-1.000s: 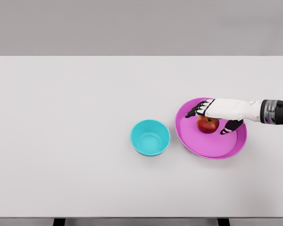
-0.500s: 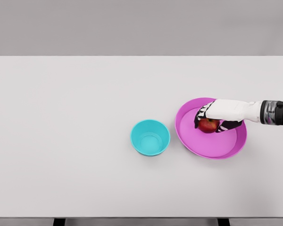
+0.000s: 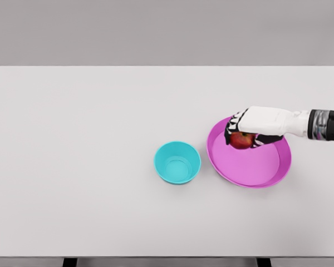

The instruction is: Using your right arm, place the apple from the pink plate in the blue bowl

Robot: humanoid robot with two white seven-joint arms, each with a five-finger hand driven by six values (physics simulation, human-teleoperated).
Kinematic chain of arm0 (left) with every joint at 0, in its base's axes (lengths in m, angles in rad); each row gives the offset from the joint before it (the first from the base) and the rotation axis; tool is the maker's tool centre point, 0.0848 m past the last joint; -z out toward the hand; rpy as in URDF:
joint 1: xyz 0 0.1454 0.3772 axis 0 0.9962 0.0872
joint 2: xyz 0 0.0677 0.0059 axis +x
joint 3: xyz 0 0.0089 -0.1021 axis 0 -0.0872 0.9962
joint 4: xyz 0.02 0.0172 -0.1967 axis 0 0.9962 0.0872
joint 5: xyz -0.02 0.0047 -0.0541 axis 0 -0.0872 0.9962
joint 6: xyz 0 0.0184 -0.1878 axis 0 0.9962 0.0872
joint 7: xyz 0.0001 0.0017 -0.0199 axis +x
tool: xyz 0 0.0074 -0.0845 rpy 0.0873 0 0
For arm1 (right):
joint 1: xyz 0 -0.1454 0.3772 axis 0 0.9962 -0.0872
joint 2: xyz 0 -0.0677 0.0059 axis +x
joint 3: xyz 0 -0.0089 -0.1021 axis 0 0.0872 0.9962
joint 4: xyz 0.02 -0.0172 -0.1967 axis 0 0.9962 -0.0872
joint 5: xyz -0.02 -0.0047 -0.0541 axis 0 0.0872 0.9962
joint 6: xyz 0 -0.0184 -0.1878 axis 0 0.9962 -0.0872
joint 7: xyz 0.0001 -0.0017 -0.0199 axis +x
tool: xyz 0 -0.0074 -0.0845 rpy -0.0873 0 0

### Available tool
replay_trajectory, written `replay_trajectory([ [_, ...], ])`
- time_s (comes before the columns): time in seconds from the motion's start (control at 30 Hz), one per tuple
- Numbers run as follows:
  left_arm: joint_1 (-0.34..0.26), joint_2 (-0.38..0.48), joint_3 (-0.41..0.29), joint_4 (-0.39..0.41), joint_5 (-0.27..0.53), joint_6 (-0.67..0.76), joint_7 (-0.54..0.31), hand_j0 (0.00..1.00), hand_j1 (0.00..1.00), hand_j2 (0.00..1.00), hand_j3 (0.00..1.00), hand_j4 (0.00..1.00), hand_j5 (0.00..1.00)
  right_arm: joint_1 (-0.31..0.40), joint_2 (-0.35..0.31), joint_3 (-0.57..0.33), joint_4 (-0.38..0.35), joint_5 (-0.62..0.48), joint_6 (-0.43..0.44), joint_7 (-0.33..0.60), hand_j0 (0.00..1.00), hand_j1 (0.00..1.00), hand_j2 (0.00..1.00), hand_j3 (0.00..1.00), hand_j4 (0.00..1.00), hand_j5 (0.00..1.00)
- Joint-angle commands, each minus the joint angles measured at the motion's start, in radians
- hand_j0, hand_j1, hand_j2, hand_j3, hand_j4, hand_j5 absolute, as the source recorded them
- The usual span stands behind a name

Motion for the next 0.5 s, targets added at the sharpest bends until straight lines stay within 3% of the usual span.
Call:
replay_trajectory([
  [0.0, 0.0, 0.0, 0.0, 0.0, 0.0, 0.0, 0.0, 1.0, 1.0, 1.0, 1.0, 1.0, 1.0, -0.002, 0.0, -0.01, -0.037, -0.006, 0.003, 0.0, 0.53, 0.53, 0.53, 0.53, 0.53, 0.53],
  [0.2, 0.0, 0.0, 0.0, 0.0, 0.0, 0.0, 0.0, 1.0, 1.0, 1.0, 1.0, 1.0, 1.0, -0.008, 0.014, -0.008, -0.131, -0.006, 0.003, 0.0, 0.53, 0.53, 0.53, 0.53, 0.53, 0.53],
  [0.47, 0.0, 0.0, 0.0, 0.0, 0.0, 0.0, 0.0, 1.0, 1.0, 1.0, 1.0, 1.0, 1.0, 0.005, 0.115, 0.007, -0.174, -0.004, 0.003, 0.0, 0.53, 0.53, 0.53, 0.53, 0.53, 0.53],
])
